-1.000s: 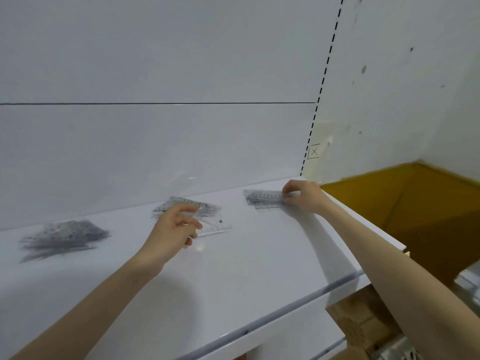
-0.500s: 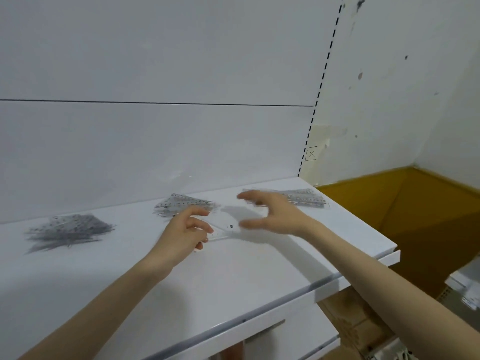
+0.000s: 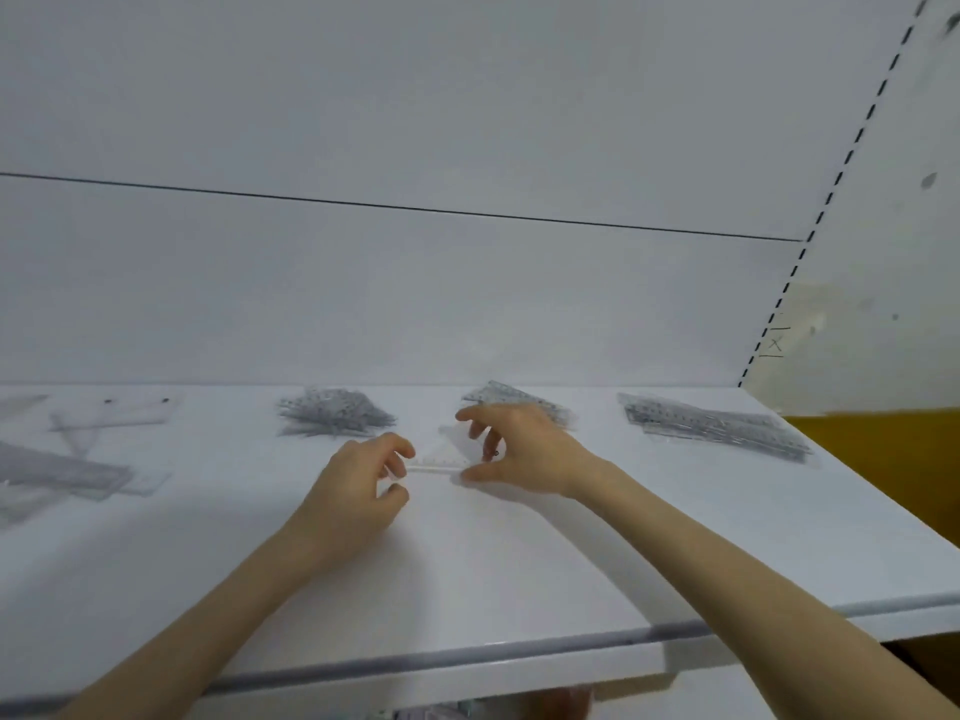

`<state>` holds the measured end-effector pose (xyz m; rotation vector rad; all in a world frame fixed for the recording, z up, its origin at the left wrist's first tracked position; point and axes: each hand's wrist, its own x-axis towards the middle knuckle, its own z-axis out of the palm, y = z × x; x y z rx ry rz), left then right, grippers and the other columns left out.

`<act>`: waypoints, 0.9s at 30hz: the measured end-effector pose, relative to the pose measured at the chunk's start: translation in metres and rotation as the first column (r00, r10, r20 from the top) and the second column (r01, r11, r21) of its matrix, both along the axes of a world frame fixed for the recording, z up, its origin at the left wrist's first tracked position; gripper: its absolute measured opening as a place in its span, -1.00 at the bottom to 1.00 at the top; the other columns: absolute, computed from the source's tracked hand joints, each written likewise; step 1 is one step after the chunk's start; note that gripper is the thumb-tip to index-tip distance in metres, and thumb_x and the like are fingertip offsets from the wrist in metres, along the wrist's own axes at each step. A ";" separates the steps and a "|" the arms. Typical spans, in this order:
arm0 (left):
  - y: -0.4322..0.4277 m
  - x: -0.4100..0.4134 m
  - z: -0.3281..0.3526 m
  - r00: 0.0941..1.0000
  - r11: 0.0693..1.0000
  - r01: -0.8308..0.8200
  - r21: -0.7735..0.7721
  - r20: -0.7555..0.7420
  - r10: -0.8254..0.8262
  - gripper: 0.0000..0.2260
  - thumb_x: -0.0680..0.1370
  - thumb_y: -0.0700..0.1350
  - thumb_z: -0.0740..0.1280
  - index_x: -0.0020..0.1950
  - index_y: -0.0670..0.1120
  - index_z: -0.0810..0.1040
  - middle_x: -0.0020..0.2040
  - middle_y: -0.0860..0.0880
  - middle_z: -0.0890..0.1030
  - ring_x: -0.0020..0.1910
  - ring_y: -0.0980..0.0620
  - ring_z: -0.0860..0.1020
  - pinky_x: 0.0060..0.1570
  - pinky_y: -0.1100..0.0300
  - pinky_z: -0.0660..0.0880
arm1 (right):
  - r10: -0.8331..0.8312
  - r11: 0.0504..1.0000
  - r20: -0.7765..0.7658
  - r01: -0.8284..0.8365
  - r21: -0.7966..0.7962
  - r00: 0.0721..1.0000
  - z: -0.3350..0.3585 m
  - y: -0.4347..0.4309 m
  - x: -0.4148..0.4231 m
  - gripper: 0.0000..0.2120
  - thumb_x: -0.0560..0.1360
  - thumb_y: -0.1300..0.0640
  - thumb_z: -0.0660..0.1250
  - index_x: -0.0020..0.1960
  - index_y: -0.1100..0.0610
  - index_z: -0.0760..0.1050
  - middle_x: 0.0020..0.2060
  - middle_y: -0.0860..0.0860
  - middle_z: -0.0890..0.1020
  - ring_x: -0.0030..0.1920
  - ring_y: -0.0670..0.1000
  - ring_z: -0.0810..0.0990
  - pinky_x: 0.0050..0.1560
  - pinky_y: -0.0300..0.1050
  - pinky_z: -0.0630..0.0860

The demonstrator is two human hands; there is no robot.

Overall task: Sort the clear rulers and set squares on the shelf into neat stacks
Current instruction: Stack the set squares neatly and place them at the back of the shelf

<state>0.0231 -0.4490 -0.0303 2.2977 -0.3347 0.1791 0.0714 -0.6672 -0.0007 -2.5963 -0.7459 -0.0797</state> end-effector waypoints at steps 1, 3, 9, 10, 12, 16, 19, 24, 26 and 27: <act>0.014 -0.002 -0.003 0.999 0.998 -0.041 0.055 0.034 0.039 -0.72 0.32 -0.08 0.19 0.01 0.07 0.47 -0.14 0.16 0.54 -0.10 0.10 0.44 -0.14 0.44 0.32 | 0.003 1.000 0.013 -0.003 -0.002 1.000 0.001 0.012 0.007 -0.38 0.38 -0.06 0.51 0.37 0.05 0.40 0.09 -0.06 0.59 -0.07 -0.07 0.61 0.08 -0.07 0.52; 0.041 -0.007 -0.008 0.992 0.989 -0.115 0.087 0.068 0.109 -0.76 0.38 -0.13 0.24 0.02 0.07 0.45 -0.12 0.15 0.52 -0.05 0.05 0.42 -0.09 0.46 0.29 | 0.021 1.000 0.025 -0.021 -0.002 0.999 0.003 0.039 0.024 -0.39 0.40 -0.07 0.49 0.38 0.07 0.40 0.10 -0.02 0.59 0.00 -0.03 0.59 0.09 -0.04 0.52; 0.112 -0.033 -0.006 0.966 0.955 -0.243 0.170 0.128 0.223 -0.76 0.44 -0.31 0.34 -0.06 0.02 0.48 -0.09 0.04 0.56 -0.04 0.02 0.47 -0.10 0.43 0.31 | 0.104 0.989 -0.004 -0.104 -0.104 0.995 0.004 0.120 0.074 -0.40 0.48 -0.11 0.39 0.43 0.06 0.31 0.25 0.01 0.54 0.21 0.06 0.49 0.19 -0.01 0.45; 0.123 -0.037 -0.006 0.961 0.943 -0.262 0.205 0.144 0.235 -0.74 0.43 -0.33 0.35 -0.07 0.03 0.48 -0.10 0.03 0.56 -0.05 0.02 0.47 -0.09 0.42 0.31 | 0.103 0.987 -0.023 -0.105 -0.124 0.994 0.002 0.130 0.080 -0.40 0.48 -0.13 0.38 0.44 0.05 0.31 0.26 0.02 0.54 0.24 0.08 0.47 0.20 -0.01 0.43; 0.145 -0.045 -0.004 0.950 0.916 -0.296 0.270 0.184 0.252 -0.76 0.45 -0.29 0.36 -0.07 0.05 0.50 -0.09 0.06 0.55 -0.04 0.04 0.46 -0.06 0.36 0.34 | 0.097 0.981 -0.053 -0.104 -0.162 0.994 -0.001 0.144 0.089 -0.41 0.50 -0.17 0.34 0.44 0.03 0.31 0.26 0.06 0.54 0.26 0.13 0.45 0.21 0.00 0.41; 0.171 -0.058 0.005 0.920 0.862 -0.375 0.340 0.253 0.300 -0.93 0.53 -0.15 0.31 -0.05 -0.04 0.59 -0.07 0.06 0.57 -0.02 0.04 0.48 -0.08 0.14 0.40 | 0.093 0.974 -0.095 -0.110 -0.197 0.991 -0.006 0.153 0.093 -0.41 0.56 -0.23 0.20 0.48 0.06 0.28 0.33 0.11 0.49 0.34 0.16 0.41 0.28 -0.01 0.36; 0.183 -0.061 0.010 0.899 0.846 -0.424 0.323 0.266 0.348 -0.93 0.52 -0.19 0.34 -0.06 -0.05 0.59 -0.06 0.05 0.58 -0.04 0.05 0.47 -0.08 0.15 0.38 | 0.111 0.978 -0.075 -0.123 -0.171 0.991 -0.004 0.150 0.088 -0.41 0.55 -0.23 0.20 0.46 0.08 0.30 0.39 0.04 0.44 0.39 0.12 0.37 0.33 -0.02 0.32; 0.195 -0.066 0.012 0.897 0.853 -0.427 0.300 0.262 0.356 -0.90 0.53 -0.18 0.33 -0.07 0.03 0.54 -0.07 0.14 0.54 -0.02 0.08 0.46 -0.04 0.16 0.39 | 0.180 0.980 0.078 -0.172 -0.102 0.981 0.007 0.145 0.071 -0.50 0.59 -0.10 0.23 0.44 0.11 0.34 0.40 0.00 0.41 0.42 0.05 0.31 0.33 -0.14 0.22; 0.200 -0.069 0.014 0.891 0.842 -0.437 0.317 0.281 0.356 -0.92 0.54 -0.17 0.32 -0.04 0.00 0.55 -0.06 0.14 0.51 0.00 0.09 0.44 -0.04 0.18 0.36 | 0.205 0.978 0.147 -0.195 -0.080 0.968 0.012 0.148 0.061 -0.53 0.57 -0.04 0.28 0.43 0.11 0.37 0.42 0.01 0.40 0.44 0.05 0.28 0.36 -0.16 0.18; 0.203 -0.071 0.015 0.889 0.833 -0.442 0.332 0.287 0.357 -0.92 0.54 -0.17 0.31 -0.03 -0.01 0.56 -0.06 0.14 0.50 0.00 0.10 0.43 -0.04 0.19 0.35 | 0.220 0.975 0.163 -0.210 -0.073 0.962 0.014 0.150 0.054 -0.54 0.56 -0.01 0.30 0.41 0.11 0.39 0.41 0.02 0.41 0.44 0.06 0.28 0.36 -0.17 0.17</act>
